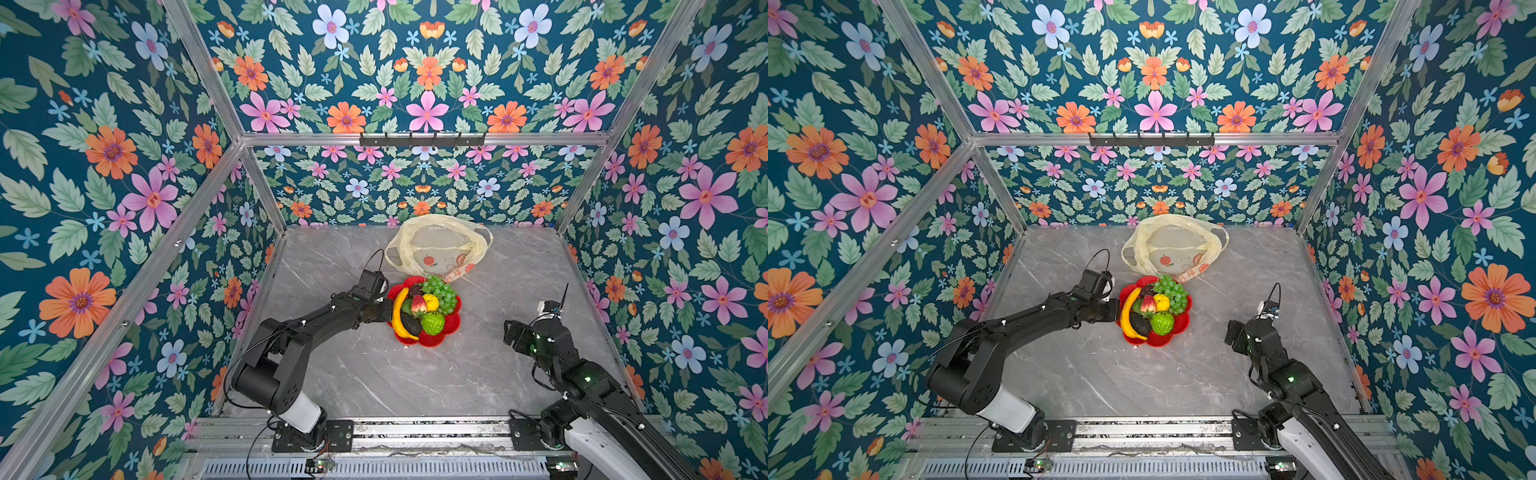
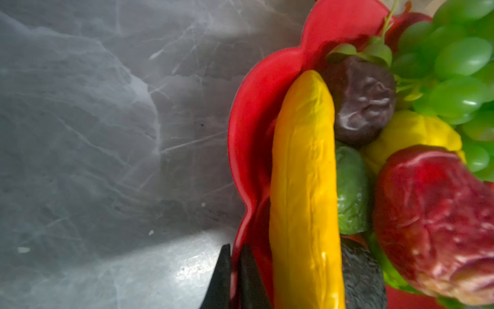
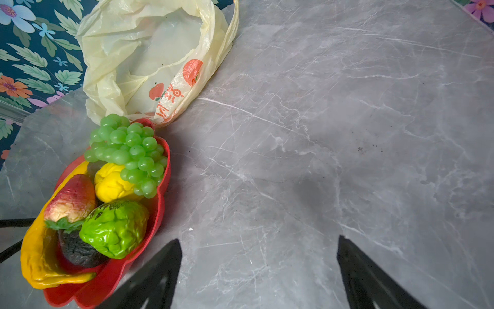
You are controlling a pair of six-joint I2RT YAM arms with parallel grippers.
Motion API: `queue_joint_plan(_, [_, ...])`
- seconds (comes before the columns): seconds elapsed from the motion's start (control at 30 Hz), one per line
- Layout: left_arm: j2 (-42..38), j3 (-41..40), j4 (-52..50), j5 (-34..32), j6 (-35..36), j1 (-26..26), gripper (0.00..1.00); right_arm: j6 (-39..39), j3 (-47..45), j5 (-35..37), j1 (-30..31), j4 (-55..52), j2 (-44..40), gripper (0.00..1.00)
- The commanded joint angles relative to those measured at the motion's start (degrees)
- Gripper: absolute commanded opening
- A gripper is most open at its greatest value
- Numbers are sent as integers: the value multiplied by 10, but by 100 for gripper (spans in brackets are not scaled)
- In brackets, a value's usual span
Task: Take fruits out of the plastic bag
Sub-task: Move the plate at the center of the table, then reset both arms
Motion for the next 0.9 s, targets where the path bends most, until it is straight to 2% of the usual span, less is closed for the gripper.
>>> queue_joint_plan(0.0, [-3,-2,-22,-34,9,2,6,4,-2,6,0,5,1,92])
queue_joint_plan(0.47, [-88,-55,39,-32,-19,2,48,-4,2,9,0,5,0,92])
queue_joint_plan(0.57, [-123,-75,61,-51,-31,2,51,-13,9,14,0,6,6,92])
queue_joint_plan(0.63, [-153,-90,76,-90,-38,2,55,-20,16,19,0,5,13,92])
queue_joint_plan(0.7, [-188,-104,88,-156,-43,3,59,-27,23,27,0,4,22,92])
queue_joint_plan(0.77, [-220,-116,101,-244,-44,3,66,-39,32,38,0,6,34,93])
queue_joint_plan(0.8, [-231,-121,108,-286,-44,3,76,-44,36,45,0,8,42,94])
queue_joint_plan(0.87, [-249,-141,137,-383,-43,3,82,-57,46,58,1,14,63,95])
